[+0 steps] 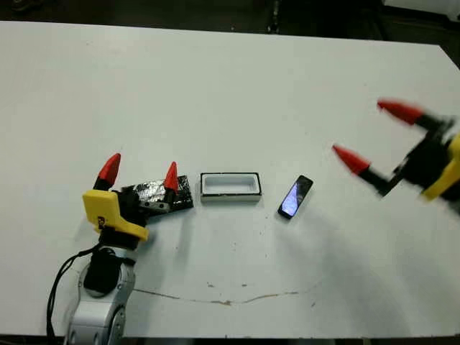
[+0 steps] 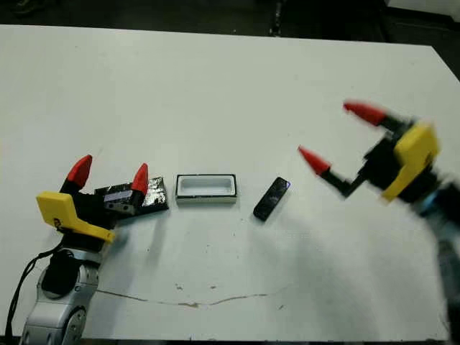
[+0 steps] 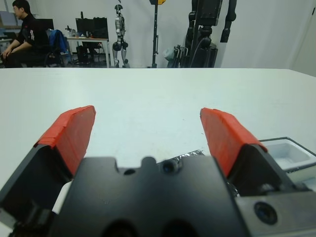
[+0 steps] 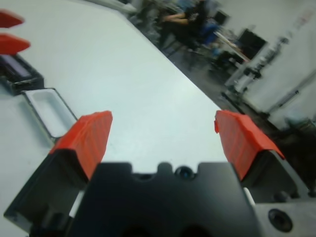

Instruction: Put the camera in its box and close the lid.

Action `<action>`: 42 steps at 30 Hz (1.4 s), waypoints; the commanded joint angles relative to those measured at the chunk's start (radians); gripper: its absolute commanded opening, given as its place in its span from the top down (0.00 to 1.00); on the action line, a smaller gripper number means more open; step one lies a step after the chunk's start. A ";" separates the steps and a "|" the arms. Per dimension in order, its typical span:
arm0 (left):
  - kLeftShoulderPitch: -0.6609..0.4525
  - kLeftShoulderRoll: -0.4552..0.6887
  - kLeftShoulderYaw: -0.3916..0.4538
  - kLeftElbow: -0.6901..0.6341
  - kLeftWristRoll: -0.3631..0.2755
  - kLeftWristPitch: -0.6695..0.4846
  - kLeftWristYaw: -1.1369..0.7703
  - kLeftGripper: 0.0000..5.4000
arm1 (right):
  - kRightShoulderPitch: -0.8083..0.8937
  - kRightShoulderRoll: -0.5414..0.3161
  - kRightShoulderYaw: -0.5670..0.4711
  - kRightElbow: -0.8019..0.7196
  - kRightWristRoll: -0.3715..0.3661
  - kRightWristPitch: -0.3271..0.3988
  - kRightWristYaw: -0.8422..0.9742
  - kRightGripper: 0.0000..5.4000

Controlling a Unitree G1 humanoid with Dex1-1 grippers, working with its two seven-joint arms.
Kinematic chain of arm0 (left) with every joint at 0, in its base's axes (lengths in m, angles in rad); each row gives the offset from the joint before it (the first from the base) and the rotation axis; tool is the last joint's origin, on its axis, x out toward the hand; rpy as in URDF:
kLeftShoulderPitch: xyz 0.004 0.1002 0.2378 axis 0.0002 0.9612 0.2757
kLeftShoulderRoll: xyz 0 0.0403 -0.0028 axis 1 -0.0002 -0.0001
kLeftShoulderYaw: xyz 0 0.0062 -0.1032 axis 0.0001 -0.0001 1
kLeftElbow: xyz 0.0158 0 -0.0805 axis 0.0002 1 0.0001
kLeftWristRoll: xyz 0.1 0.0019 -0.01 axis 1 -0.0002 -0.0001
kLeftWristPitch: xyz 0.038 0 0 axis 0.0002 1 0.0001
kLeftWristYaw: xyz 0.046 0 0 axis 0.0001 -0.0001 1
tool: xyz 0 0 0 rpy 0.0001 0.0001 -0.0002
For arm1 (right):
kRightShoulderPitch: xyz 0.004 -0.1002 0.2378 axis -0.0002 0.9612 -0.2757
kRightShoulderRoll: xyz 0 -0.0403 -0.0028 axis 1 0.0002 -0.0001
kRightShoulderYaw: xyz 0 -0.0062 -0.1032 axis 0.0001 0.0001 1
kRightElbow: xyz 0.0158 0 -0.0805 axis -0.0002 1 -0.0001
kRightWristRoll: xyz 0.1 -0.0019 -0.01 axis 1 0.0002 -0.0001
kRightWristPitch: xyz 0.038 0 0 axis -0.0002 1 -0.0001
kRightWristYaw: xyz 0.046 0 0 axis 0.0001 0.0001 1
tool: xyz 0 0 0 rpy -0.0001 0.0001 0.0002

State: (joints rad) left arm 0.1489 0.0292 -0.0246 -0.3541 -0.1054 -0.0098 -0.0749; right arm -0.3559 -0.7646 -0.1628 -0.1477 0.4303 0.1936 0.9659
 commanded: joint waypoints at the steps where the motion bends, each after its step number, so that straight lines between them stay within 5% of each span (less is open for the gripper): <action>1: 0.006 -0.005 -0.007 -0.008 0.018 0.013 0.013 0.00 | -0.147 -0.076 0.109 0.119 -0.053 -0.019 0.172 0.00; 6: 0.006 -0.007 -0.007 -0.013 0.017 0.021 0.015 0.00 | -0.368 -0.127 0.295 0.242 -0.213 -0.105 0.406 0.00; 12: 0.012 -0.010 -0.003 -0.012 0.014 0.015 0.018 0.00 | -0.596 -0.090 0.543 0.417 -0.375 -0.242 0.643 0.00; 20: 0.020 -0.012 -0.001 -0.015 0.017 0.014 0.022 0.00 | -0.742 -0.084 0.823 0.505 -0.446 -0.287 0.648 0.00; 26: 0.021 -0.008 -0.001 -0.009 0.022 0.007 0.020 0.00 | -0.766 -0.021 0.865 0.594 -0.535 -0.352 0.648 0.00; 30: 0.024 -0.008 -0.002 -0.017 0.019 0.019 0.019 0.00 | -0.763 0.019 0.859 0.646 -0.545 -0.313 0.648 0.00; 37: 0.024 -0.013 -0.005 -0.010 0.018 0.012 0.020 0.00 | -0.740 0.069 0.828 0.656 -0.623 -0.432 0.641 0.00; 42: 0.024 -0.013 -0.005 -0.007 0.018 0.009 0.017 0.00 | -0.728 0.105 0.805 0.675 -0.647 -0.409 0.642 0.00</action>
State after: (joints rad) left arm 0.1576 0.0184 -0.0275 -0.3679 -0.0923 -0.0015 -0.0580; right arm -1.1005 -0.6680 0.6536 0.5203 -0.2090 -0.2310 1.6079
